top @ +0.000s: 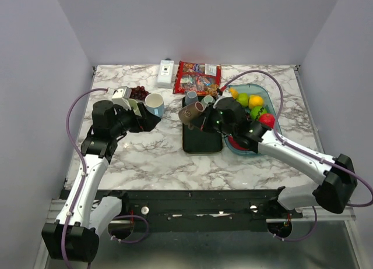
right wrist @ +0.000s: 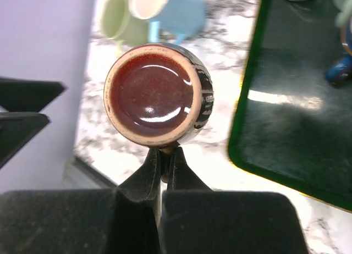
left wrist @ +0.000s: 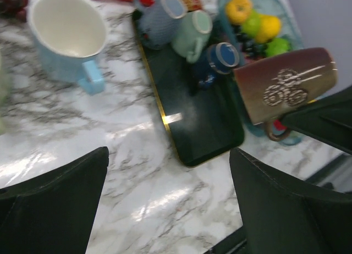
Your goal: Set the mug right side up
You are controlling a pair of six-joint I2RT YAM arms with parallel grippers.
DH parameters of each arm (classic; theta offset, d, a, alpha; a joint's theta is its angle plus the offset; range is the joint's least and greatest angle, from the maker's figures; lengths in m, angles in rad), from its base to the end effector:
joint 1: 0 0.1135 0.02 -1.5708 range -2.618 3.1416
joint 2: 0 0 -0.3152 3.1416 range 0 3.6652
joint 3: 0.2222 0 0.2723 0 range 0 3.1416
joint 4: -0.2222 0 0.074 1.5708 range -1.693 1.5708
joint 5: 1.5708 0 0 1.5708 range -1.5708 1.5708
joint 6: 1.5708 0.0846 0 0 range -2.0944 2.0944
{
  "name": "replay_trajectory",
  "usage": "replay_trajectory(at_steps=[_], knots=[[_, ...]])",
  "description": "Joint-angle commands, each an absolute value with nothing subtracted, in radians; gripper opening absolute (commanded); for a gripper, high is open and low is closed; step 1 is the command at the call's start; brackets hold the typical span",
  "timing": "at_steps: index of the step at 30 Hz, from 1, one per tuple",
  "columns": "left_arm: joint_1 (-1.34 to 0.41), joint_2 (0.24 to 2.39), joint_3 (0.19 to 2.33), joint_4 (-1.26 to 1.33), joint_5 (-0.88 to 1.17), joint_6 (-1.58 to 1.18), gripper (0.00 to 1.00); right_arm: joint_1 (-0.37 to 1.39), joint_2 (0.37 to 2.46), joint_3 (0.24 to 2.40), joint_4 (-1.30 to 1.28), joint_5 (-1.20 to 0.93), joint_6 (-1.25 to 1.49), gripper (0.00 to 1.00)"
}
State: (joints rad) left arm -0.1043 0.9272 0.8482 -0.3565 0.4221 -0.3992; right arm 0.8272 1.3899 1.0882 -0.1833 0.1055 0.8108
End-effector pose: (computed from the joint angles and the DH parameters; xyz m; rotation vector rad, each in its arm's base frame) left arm 0.2325 -0.0592 0.3407 -0.0238 2.0434 -0.7417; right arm 0.2602 0.2697 0.3282 0.0515 2.1784 0.8814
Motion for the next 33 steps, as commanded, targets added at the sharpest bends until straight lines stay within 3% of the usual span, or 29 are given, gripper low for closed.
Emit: replay_trajectory(at_steps=[1, 3, 10, 17, 20, 22, 25, 33], knots=[[-0.103, 0.848, 0.789, -0.138, 0.751, -0.596, 0.99, 0.827, 1.25, 1.058, 0.029, -0.041, 0.811, 0.0], [-0.107, 0.799, 0.755, -0.007, 0.831, -0.729, 0.99, 0.827, 1.203, 1.046, 0.049, -0.048, 0.833, 0.0], [-0.191, 0.713, 0.62, 0.475, 0.798, -1.145, 0.99, 0.828, 1.149, 1.045, 0.216, -0.17, 0.896, 0.0], [-0.418, 0.759, 0.683, 0.515, 0.638, -1.079, 0.98, 0.827, 1.164, 1.063, 0.334, -0.268, 0.971, 0.0], [-0.448, 0.782, 0.693, 0.535, 0.591, -1.078, 0.9, 0.827, 1.16, 1.06, 0.37, -0.284, 0.991, 0.0], [-0.466, 0.787, 0.696, 0.548, 0.572, -1.083, 0.78, 0.827, 1.158, 1.063, 0.371, -0.291, 0.994, 0.0], [-0.482, 0.788, 0.695, 0.561, 0.532, -1.083, 0.67, 0.827, 1.157, 1.062, 0.38, -0.305, 1.0, 0.0], [-0.5, 0.816, 0.703, 0.591, 0.471, -1.112, 0.52, 0.827, 1.164, 1.049, 0.407, -0.321, 1.016, 0.0]])
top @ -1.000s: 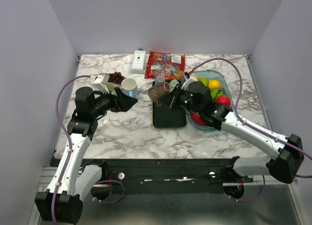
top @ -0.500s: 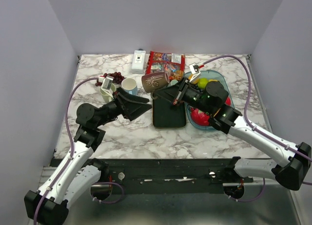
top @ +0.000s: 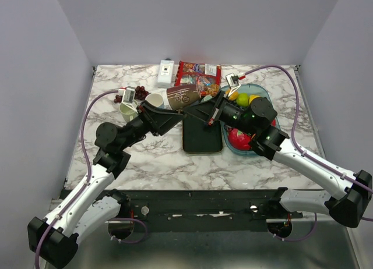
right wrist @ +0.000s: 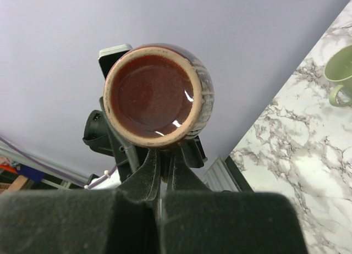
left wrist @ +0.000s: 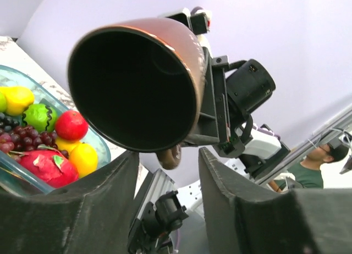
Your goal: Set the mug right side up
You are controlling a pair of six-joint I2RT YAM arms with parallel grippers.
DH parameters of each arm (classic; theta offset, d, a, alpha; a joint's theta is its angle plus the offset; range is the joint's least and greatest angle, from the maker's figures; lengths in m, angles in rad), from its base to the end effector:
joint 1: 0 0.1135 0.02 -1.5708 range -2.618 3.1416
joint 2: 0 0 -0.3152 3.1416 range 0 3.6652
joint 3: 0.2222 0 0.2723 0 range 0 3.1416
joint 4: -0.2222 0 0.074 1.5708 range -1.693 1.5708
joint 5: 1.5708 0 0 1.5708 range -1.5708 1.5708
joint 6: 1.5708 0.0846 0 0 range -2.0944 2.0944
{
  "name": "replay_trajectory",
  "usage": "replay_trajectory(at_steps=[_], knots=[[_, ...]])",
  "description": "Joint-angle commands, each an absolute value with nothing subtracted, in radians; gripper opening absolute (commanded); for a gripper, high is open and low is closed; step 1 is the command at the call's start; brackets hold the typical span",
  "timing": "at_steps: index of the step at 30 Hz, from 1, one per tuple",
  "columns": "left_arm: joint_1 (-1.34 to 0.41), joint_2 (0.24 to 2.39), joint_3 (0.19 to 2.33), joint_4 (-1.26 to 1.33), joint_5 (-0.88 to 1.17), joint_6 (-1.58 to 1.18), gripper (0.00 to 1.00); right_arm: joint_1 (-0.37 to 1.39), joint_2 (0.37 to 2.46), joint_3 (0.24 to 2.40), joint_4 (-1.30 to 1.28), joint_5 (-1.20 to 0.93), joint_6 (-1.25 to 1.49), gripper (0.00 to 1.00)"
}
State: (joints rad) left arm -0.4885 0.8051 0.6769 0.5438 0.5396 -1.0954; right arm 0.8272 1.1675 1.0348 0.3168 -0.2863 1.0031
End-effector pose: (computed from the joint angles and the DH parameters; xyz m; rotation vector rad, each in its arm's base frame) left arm 0.1622 -0.1354 0.4255 0.1372 1.3982 -1.6635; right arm 0.1991 0.2517 0.4562 -0.1364 1.6246 1.6734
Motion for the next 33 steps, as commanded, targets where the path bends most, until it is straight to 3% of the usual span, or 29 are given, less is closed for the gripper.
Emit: replay_trajectory(at_steps=[1, 12, 18, 21, 22, 23, 32, 33], knots=[[-0.502, 0.819, 0.7, 0.592, 0.465, -1.115, 0.47, 0.827, 1.166, 1.048, 0.405, -0.315, 1.014, 0.01], [-0.512, 0.848, 0.673, 0.623, 0.416, -1.152, 0.43, 0.827, 1.19, 1.012, 0.423, -0.316, 1.015, 0.0], [-0.512, 0.851, 0.673, 0.612, 0.403, -1.144, 0.34, 0.827, 1.189, 0.993, 0.428, -0.319, 1.017, 0.0], [-0.514, 0.853, 0.667, 0.615, 0.397, -1.138, 0.21, 0.827, 1.186, 0.992, 0.413, -0.318, 1.009, 0.01], [-0.514, 0.856, 0.669, 0.615, 0.397, -1.138, 0.05, 0.827, 1.186, 0.989, 0.405, -0.321, 1.008, 0.0], [-0.512, 0.856, 0.669, 0.614, 0.397, -1.128, 0.0, 0.827, 1.187, 0.988, 0.4, -0.322, 1.009, 0.0], [-0.514, 0.816, 0.698, 0.447, 0.312, -1.002, 0.0, 0.827, 1.17, 0.992, 0.298, -0.269, 0.947, 0.01], [-0.512, 0.815, 0.703, 0.414, 0.305, -0.988, 0.0, 0.828, 1.169, 0.994, 0.285, -0.259, 0.942, 0.11]])
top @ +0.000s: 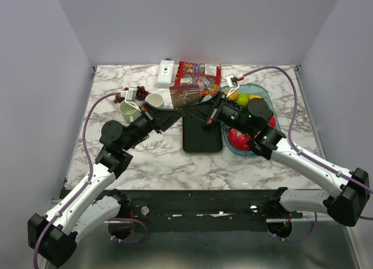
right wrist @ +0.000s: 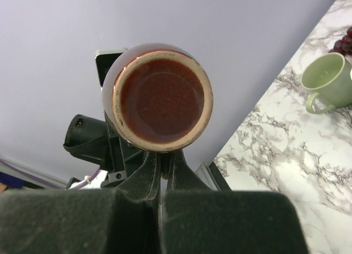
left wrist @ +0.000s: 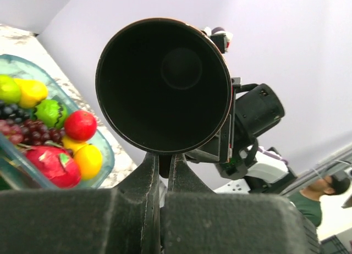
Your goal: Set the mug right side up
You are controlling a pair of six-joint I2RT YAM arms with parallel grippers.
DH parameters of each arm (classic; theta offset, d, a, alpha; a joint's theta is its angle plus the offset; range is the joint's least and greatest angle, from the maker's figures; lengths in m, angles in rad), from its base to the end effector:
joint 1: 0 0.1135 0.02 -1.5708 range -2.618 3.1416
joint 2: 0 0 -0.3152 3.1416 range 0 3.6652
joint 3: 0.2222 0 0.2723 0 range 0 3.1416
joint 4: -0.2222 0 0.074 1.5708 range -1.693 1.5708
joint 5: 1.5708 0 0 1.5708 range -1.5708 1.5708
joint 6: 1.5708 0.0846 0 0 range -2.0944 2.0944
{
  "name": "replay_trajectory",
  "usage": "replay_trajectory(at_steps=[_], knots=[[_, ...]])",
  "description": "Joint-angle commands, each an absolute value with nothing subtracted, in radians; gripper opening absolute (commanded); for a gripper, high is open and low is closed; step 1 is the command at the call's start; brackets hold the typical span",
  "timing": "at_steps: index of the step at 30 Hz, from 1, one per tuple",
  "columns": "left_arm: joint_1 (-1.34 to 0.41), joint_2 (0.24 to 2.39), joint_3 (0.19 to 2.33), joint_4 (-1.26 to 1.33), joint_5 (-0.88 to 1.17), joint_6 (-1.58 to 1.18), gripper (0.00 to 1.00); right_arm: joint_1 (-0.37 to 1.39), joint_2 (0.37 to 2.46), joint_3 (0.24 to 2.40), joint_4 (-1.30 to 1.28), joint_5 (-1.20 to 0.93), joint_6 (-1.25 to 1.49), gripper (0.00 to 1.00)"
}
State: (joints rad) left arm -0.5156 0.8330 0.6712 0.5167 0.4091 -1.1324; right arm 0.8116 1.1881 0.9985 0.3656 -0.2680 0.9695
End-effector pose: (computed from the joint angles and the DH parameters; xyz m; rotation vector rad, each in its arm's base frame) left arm 0.1765 -0.1387 0.4159 -0.0268 1.4358 -1.6452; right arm 0.2093 0.2531 0.4420 -0.1306 1.6172 1.6221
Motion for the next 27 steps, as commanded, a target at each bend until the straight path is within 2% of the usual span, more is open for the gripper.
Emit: replay_trajectory(at_steps=[1, 2, 3, 4, 6, 11, 12, 20, 23, 27], knots=[[-0.512, 0.813, 0.706, 0.397, 0.301, -0.962, 0.0, 0.827, 1.17, 0.997, 0.267, -0.255, 0.934, 0.17], [-0.514, 0.807, 0.712, 0.381, 0.282, -0.95, 0.0, 0.827, 1.169, 1.0, 0.258, -0.249, 0.928, 0.26], [-0.512, 0.802, 0.716, 0.342, 0.272, -0.931, 0.0, 0.828, 1.167, 1.005, 0.246, -0.241, 0.916, 0.48], [-0.512, 0.798, 0.724, 0.315, 0.259, -0.896, 0.0, 0.827, 1.164, 1.003, 0.226, -0.235, 0.908, 0.56], [-0.511, 0.787, 0.756, 0.219, 0.218, -0.839, 0.0, 0.827, 1.155, 0.996, 0.2, -0.216, 0.881, 0.7], [-0.503, 0.772, 0.883, -0.035, 0.075, -0.599, 0.0, 0.827, 1.054, 0.898, 0.14, -0.164, 0.864, 0.9], [-0.502, 0.773, 0.897, -0.104, 0.042, -0.574, 0.0, 0.827, 1.036, 0.879, 0.13, -0.152, 0.855, 0.98], [-0.473, 0.848, 0.992, -0.397, -0.369, -0.433, 0.0, 0.827, 0.908, 0.755, -0.07, -0.04, 0.813, 1.0], [-0.402, 0.912, 1.025, -0.452, -0.443, -0.394, 0.0, 0.827, 0.891, 0.732, -0.104, -0.017, 0.821, 1.0], [-0.249, 0.994, 1.075, -0.511, -0.434, -0.416, 0.0, 0.827, 0.884, 0.716, -0.138, -0.031, 0.825, 1.0]])
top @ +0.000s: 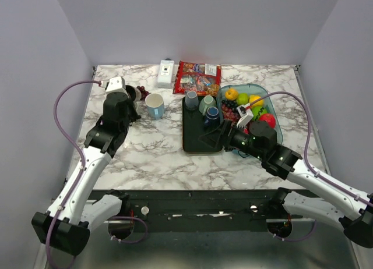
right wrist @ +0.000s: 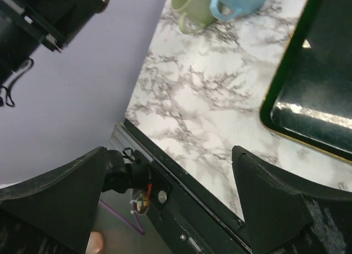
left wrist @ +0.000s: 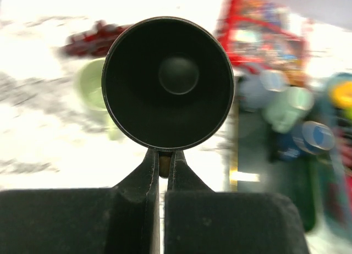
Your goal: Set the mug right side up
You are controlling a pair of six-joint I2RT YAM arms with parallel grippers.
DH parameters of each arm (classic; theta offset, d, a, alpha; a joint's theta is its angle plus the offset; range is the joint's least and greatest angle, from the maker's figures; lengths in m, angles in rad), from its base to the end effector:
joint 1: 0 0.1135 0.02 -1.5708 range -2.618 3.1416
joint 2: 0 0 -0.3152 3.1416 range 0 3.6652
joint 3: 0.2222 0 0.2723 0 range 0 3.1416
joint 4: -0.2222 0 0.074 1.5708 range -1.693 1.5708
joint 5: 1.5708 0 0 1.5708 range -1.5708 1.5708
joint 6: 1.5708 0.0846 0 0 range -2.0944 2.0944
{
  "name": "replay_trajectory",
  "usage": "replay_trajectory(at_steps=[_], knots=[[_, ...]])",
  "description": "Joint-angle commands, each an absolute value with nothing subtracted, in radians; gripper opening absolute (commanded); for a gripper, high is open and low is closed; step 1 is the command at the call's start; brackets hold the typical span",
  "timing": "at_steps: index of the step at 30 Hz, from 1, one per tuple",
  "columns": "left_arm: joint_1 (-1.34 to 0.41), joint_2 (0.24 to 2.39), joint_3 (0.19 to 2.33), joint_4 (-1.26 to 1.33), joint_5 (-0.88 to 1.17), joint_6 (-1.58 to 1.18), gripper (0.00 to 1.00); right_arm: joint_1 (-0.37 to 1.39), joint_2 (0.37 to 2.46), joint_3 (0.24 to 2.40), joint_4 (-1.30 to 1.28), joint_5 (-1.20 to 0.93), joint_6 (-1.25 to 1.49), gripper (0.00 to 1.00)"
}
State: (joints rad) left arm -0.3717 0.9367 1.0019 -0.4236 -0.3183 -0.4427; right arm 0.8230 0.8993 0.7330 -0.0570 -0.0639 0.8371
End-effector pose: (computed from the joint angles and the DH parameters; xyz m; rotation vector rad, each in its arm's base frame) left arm 0.2322 -0.0621 0.3905 -0.2796 1.8974 -0.2424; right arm 0.1662 0.1872 0.3404 -0.0364 1.9741 1.2055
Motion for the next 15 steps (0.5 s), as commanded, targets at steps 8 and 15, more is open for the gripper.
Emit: replay_trajectory(at_steps=[8, 15], knots=[[-0.095, 1.204, 1.086, -0.552, -0.581, -0.446, 0.0, 0.827, 0.822, 0.678, -0.179, -0.006, 0.834, 1.0], [-0.055, 1.307, 1.048, -0.502, -0.537, -0.494, 0.0, 0.827, 0.825, 0.689, -0.183, -0.028, 0.824, 1.0]])
